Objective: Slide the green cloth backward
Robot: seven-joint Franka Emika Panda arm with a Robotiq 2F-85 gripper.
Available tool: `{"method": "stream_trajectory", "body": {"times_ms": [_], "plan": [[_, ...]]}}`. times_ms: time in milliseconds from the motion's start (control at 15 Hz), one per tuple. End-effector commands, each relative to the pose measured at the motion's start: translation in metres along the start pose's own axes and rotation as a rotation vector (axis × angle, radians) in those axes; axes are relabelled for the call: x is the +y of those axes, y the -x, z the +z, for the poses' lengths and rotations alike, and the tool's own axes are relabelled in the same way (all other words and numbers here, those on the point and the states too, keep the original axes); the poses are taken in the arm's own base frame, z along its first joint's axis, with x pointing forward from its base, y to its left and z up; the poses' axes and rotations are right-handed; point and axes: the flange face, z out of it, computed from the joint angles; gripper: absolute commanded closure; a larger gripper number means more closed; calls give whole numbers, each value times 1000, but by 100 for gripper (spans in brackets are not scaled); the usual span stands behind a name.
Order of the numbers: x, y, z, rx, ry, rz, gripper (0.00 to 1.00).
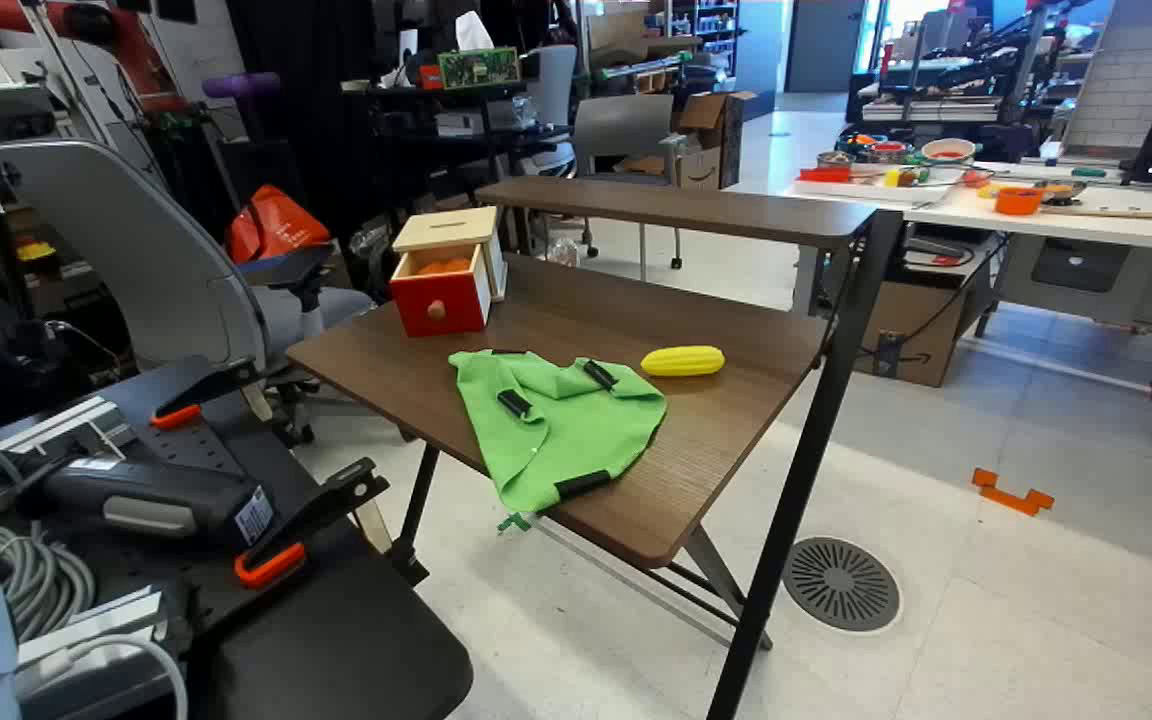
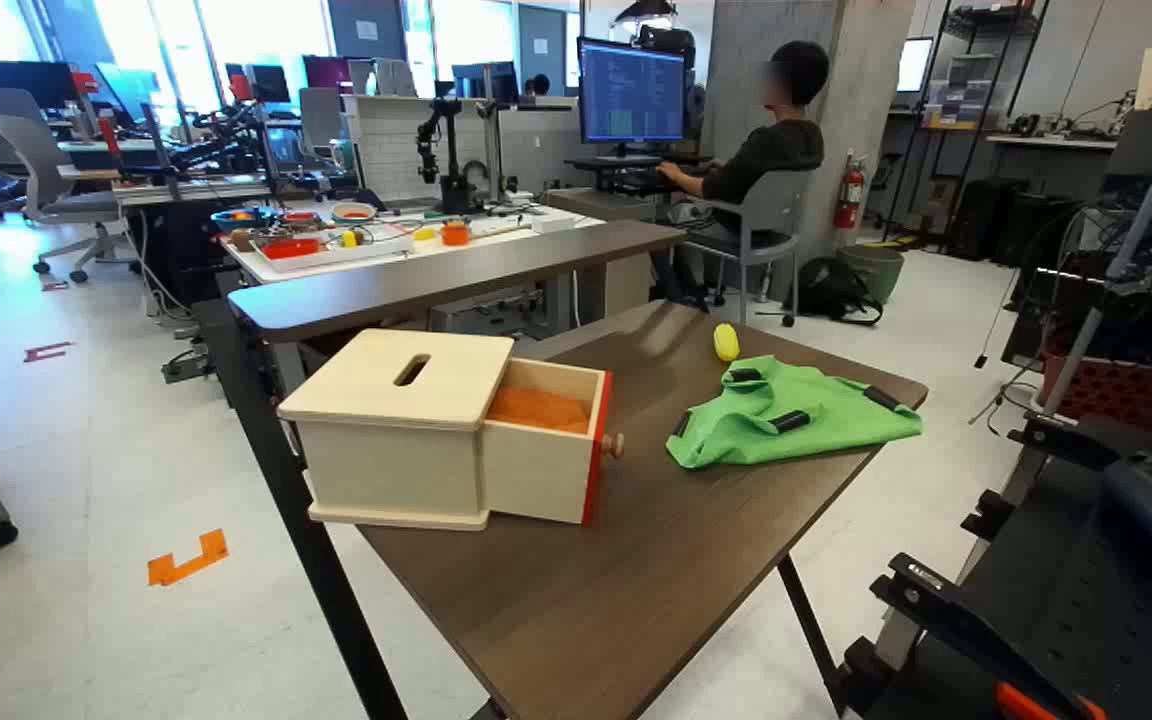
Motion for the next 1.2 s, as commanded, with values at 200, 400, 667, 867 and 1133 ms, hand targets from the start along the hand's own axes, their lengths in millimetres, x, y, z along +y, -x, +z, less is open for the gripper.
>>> {"method": "stream_trajectory", "body": {"times_ms": [200, 400, 667, 867, 1133], "plan": [[5, -8, 3, 38, 7, 19, 0], [5, -8, 1, 33, -20, 24, 0], [7, -12, 6, 59, -1, 50, 0], [14, -27, 19, 155, 82, 74, 0], [37, -59, 52, 273, 175, 111, 0]]}}
